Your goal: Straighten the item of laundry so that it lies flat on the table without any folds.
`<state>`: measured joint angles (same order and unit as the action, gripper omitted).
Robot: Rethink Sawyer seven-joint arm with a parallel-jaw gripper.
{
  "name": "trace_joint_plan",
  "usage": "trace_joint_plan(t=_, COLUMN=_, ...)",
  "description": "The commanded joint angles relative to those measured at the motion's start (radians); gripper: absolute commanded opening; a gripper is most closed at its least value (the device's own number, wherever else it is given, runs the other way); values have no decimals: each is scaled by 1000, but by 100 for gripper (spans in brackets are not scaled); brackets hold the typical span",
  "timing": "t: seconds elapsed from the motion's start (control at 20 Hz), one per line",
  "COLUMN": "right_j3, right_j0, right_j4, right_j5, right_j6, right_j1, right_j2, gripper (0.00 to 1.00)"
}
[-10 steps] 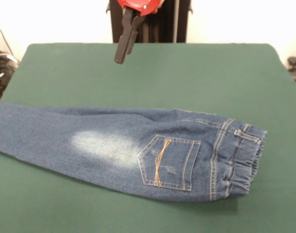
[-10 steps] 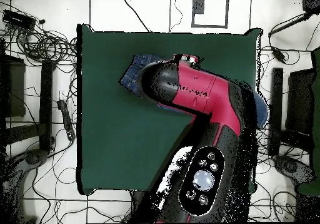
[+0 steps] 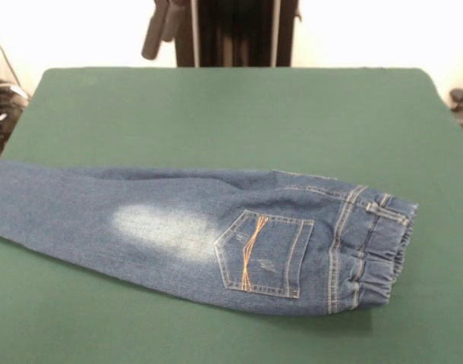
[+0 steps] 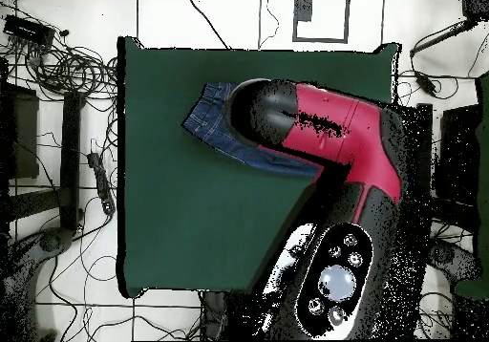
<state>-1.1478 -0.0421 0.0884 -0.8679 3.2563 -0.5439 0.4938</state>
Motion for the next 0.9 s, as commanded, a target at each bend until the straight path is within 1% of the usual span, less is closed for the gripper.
trace_joint_plan(t=0.05, right_j3=-1, right_j0=-18, right_j4=-40, right_j5=-106, right_j6=-148, right_j1=40, right_j2=-133, gripper=100)
trace_joint_plan(t=0.2, right_j3=-2, right_j0=-21, right_j4=-47, right_j5=-102, right_j6=-131, right_j1=41, right_j2=-139, gripper=100)
trace_joint_plan(t=0.5, right_j3=-21, right_j0=-30, right_j4=-25, right_j5=-56, right_j6=-84, right_j1=47, right_j2=-166, gripper=100)
trace_joint_plan(t=0.9, right_j3=-36, right_j0=-19, right_j4=11, right_j5=62, right_j6=-41, right_j1=64, right_j2=-225, gripper=100)
